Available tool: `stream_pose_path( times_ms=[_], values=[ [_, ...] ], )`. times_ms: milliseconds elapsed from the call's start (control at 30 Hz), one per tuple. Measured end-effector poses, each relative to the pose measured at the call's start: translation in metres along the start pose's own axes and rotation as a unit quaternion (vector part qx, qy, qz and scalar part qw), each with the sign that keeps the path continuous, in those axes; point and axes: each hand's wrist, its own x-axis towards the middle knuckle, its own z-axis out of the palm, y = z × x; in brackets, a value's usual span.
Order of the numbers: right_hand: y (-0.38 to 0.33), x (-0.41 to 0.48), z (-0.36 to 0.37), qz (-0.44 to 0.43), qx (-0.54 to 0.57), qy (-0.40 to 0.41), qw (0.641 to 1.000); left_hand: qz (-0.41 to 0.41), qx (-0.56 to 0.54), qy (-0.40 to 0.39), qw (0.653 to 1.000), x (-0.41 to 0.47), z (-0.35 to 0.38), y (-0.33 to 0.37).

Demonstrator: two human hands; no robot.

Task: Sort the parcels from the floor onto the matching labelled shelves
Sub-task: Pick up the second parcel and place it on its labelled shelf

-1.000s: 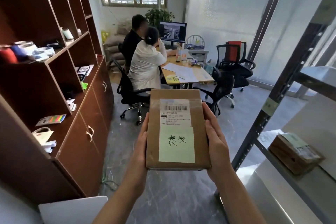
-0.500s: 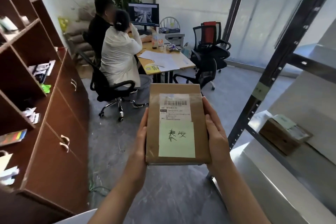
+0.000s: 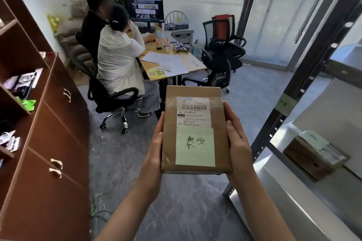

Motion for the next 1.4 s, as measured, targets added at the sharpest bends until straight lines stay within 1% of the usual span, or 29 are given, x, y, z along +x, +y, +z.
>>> stream_pose_path(
  times_ms=[100,300,500,600,767,933,1100,1267,1400],
  values=[
    [-0.006,0.023,-0.007,-0.008,0.007,0.009,1.000,0.006,0.002,-0.009,1.000,0.025,0.011,0.001],
    [-0.019,0.057,-0.030,-0.022,-0.013,0.027,0.999,0.015,0.001,-0.034,0.999,0.064,0.042,-0.001],
    [-0.036,0.078,-0.060,-0.045,-0.034,0.050,0.997,0.018,-0.012,-0.065,0.998,0.092,0.078,-0.005],
    [-0.043,0.080,-0.071,-0.047,-0.043,0.073,0.995,0.006,-0.033,-0.078,0.996,0.102,0.092,-0.007],
    [-0.055,0.077,-0.086,-0.047,-0.044,0.123,0.990,0.001,-0.036,-0.134,0.990,0.115,0.113,-0.010],
    [-0.064,0.077,-0.091,-0.065,-0.053,0.171,0.982,-0.010,-0.037,-0.184,0.982,0.132,0.126,-0.015],
    [-0.062,0.084,-0.082,-0.074,-0.059,0.225,0.970,-0.022,-0.037,-0.244,0.969,0.162,0.124,-0.011],
    [-0.063,0.099,-0.065,-0.111,-0.064,0.268,0.955,-0.029,-0.046,-0.280,0.959,0.192,0.121,-0.001],
    [-0.065,0.100,-0.059,-0.132,-0.066,0.307,0.940,-0.036,-0.050,-0.326,0.943,0.208,0.125,0.008]
  ],
)
